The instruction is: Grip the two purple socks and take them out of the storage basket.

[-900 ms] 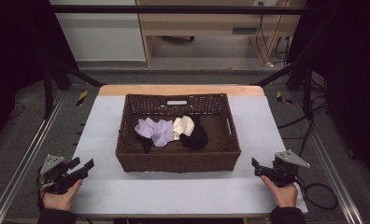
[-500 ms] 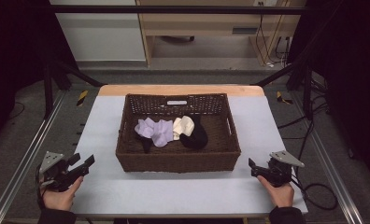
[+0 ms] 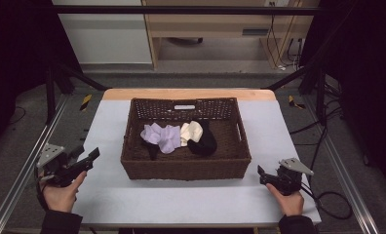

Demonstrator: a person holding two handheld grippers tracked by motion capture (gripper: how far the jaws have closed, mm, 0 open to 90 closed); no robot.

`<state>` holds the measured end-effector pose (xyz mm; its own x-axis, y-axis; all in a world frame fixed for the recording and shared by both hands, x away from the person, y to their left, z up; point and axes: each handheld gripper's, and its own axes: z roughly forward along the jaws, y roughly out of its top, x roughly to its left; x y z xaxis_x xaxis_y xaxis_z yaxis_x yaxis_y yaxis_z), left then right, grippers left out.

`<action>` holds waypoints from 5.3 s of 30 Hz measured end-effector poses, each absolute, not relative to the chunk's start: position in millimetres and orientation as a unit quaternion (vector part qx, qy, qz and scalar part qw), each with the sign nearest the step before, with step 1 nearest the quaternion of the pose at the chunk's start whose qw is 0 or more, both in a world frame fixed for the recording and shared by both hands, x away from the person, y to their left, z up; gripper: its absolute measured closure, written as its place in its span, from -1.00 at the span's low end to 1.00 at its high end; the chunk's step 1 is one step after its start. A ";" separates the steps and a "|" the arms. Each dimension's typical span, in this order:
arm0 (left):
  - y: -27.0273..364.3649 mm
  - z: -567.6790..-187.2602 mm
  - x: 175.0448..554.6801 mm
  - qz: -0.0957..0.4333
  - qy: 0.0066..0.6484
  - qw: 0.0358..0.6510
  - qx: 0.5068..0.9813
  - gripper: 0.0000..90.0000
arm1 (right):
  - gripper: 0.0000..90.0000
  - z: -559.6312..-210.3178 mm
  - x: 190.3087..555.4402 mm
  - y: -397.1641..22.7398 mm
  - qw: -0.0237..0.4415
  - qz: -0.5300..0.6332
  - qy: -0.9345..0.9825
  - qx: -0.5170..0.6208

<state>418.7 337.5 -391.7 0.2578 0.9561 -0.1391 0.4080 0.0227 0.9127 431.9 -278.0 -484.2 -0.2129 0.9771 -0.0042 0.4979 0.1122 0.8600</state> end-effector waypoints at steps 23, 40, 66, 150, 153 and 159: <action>240.7 -319.4 454.5 0.298 0.450 0.499 0.678 -0.13 | -0.82 -484.7 434.0 -278.3 0.304 0.378 0.681 0.548; 185.0 -329.1 507.3 0.290 0.442 0.454 0.717 -0.08 | -0.83 -484.7 434.2 -278.6 0.304 0.378 0.681 0.549; 152.7 -394.7 546.9 0.251 0.463 0.387 0.757 0.16 | -0.83 -484.8 433.4 -277.9 0.306 0.380 0.682 0.545; 181.3 -309.7 494.8 0.258 0.389 0.556 0.687 0.93 | -0.82 -485.2 434.6 -277.6 0.298 0.378 0.687 0.545; 193.5 -301.0 489.6 0.263 0.390 0.564 0.678 0.93 | -0.82 -485.1 434.6 -277.5 0.297 0.378 0.687 0.545; 213.9 -289.2 479.3 0.272 0.392 0.579 0.662 0.93 | -0.82 -485.3 434.9 -277.6 0.298 0.378 0.687 0.544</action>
<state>479.3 213.9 -289.2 0.5457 0.8327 -0.0943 0.2039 -0.0228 0.9787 434.9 -277.6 -485.3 -0.2303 0.9731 0.0012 0.5231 0.1228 0.8434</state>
